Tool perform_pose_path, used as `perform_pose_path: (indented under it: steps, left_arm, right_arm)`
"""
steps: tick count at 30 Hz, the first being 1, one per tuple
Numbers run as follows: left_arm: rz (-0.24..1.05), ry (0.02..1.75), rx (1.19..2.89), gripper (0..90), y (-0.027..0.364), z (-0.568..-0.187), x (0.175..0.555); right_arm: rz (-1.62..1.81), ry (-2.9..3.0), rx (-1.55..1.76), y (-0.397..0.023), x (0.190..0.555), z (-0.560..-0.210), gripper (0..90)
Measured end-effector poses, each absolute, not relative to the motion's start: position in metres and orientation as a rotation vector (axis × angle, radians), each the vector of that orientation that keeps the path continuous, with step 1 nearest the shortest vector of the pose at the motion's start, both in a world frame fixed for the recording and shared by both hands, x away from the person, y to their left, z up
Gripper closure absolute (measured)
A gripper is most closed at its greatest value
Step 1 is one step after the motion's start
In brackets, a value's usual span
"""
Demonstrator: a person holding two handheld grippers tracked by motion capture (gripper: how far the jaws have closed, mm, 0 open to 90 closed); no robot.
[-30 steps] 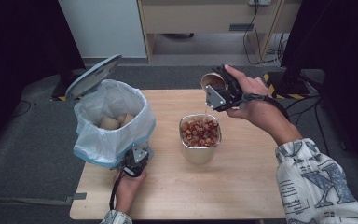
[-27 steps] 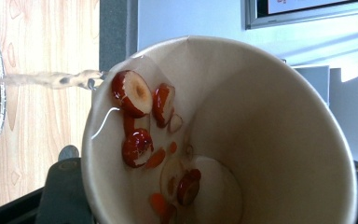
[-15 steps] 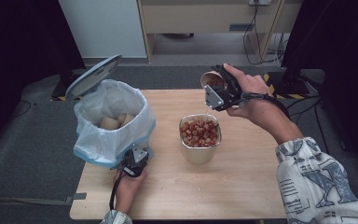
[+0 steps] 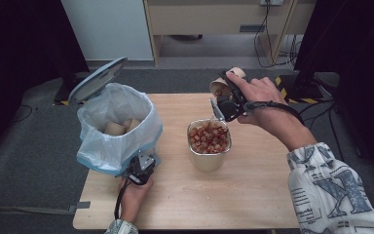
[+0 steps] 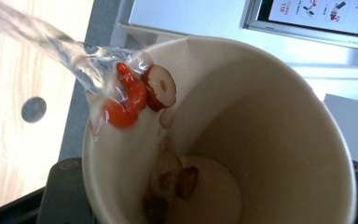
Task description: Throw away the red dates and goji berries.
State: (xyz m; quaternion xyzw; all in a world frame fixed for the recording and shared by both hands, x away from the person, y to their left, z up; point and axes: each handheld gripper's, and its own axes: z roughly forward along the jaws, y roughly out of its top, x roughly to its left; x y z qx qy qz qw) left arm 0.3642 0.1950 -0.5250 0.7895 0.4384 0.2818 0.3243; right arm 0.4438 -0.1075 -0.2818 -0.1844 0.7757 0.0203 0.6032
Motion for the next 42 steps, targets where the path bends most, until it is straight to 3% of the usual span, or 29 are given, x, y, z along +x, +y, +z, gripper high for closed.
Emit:
perform_pose_path:
  steps: [35,42]
  left_arm:
    - [0.741,1.151,2.07,89.0,0.194,-0.525,0.364]
    - [0.739,1.15,2.071,89.0,0.195,-0.525,0.364]
  right_arm:
    - [-0.047,1.731,-0.508,-0.102,0.439,-0.279,33.0]
    - [-0.214,1.698,-0.659,-0.093,0.439,-0.302,33.1]
